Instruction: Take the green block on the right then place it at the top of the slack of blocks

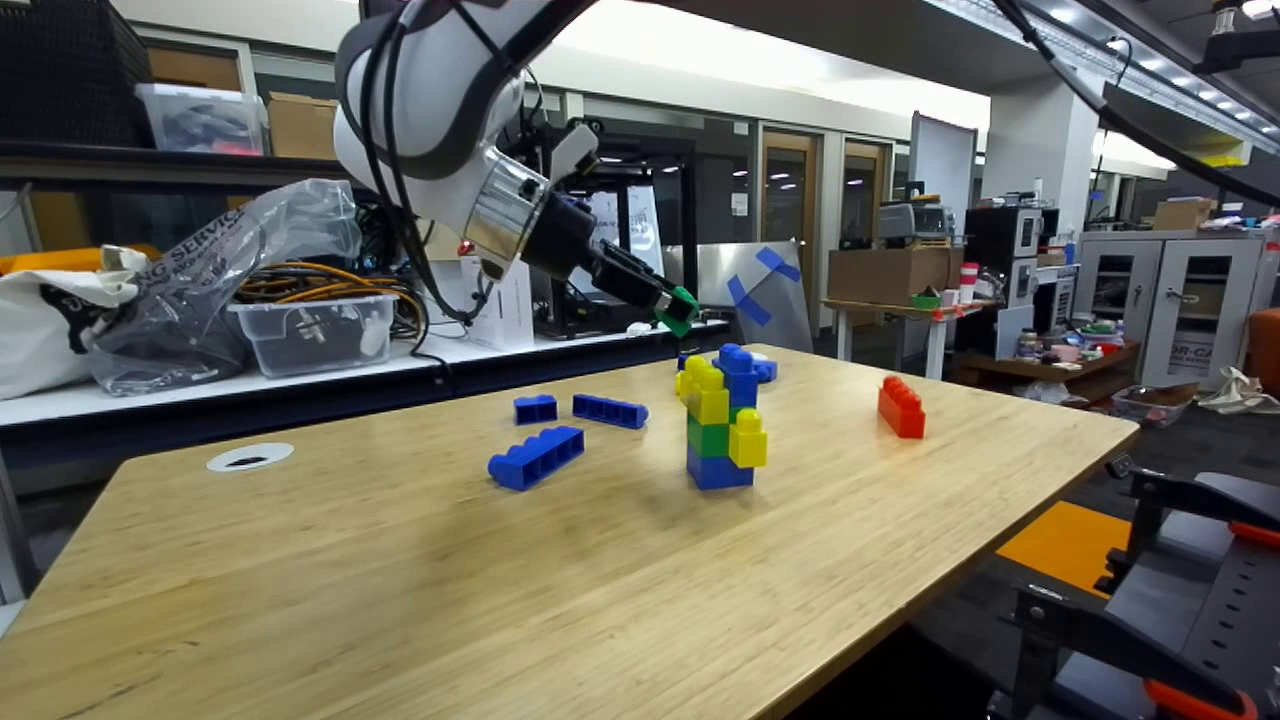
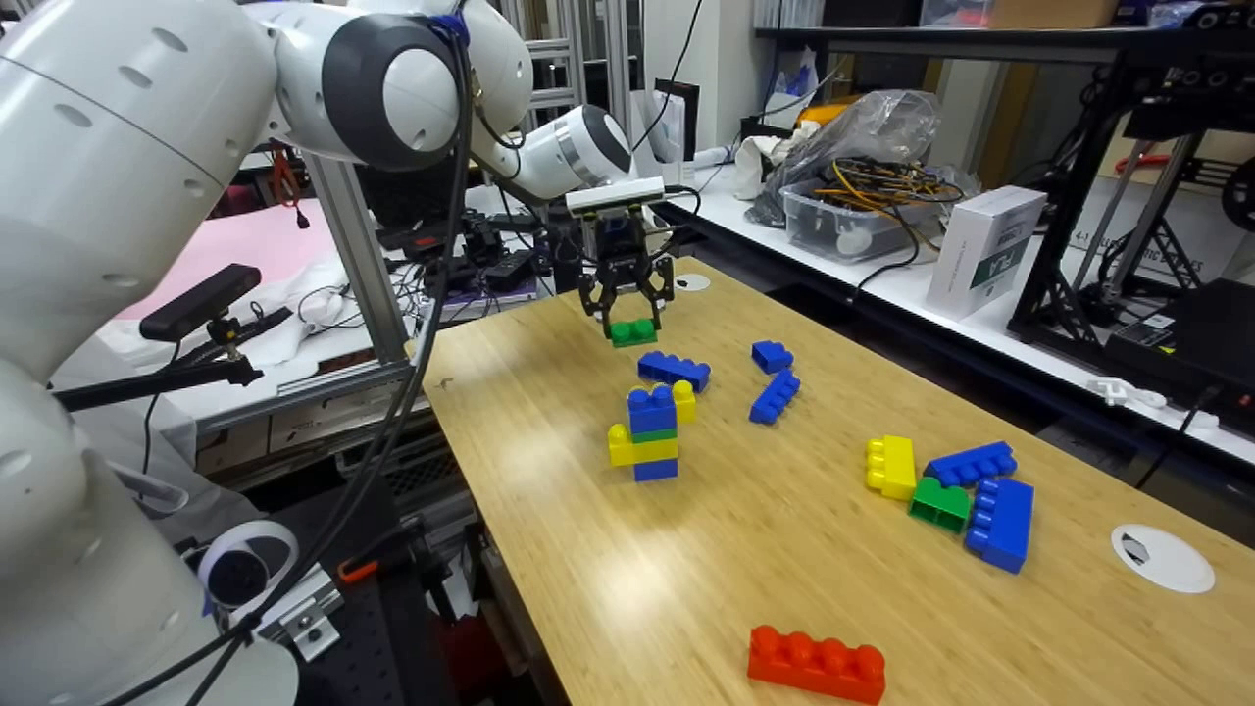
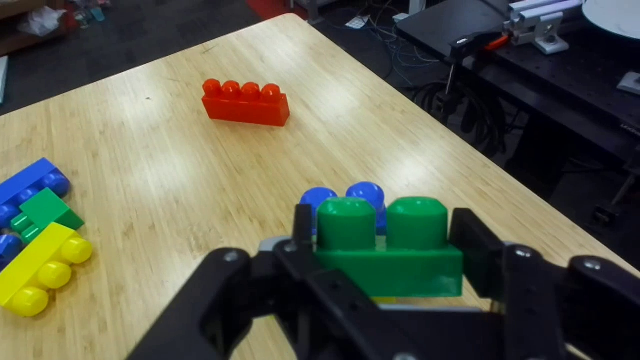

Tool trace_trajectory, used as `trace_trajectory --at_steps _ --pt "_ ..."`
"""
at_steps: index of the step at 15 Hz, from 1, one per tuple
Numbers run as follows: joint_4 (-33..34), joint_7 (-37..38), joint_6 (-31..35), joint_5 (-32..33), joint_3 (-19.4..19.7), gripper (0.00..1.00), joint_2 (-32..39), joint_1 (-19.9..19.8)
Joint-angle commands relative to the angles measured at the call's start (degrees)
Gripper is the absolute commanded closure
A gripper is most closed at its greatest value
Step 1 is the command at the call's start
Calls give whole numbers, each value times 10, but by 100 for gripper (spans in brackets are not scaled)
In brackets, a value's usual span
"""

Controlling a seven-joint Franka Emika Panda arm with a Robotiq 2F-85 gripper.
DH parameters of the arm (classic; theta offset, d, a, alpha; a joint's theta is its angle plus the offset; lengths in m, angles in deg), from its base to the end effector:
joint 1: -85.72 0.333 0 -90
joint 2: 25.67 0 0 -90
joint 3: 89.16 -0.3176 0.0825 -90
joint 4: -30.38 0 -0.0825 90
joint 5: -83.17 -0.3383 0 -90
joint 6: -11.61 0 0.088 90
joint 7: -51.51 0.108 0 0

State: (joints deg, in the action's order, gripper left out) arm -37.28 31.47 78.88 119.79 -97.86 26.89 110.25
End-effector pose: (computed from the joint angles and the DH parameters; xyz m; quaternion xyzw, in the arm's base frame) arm 0.5695 0.2467 0.2435 0.7684 0.4069 -0.3950 0.2966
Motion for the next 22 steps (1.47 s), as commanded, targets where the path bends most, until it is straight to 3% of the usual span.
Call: trace_trajectory --at_steps 1,22 --pt "9 -6 -21 7 2 56 12 -1" --pt "-6 -8 -13 65 2 56 46 -11"
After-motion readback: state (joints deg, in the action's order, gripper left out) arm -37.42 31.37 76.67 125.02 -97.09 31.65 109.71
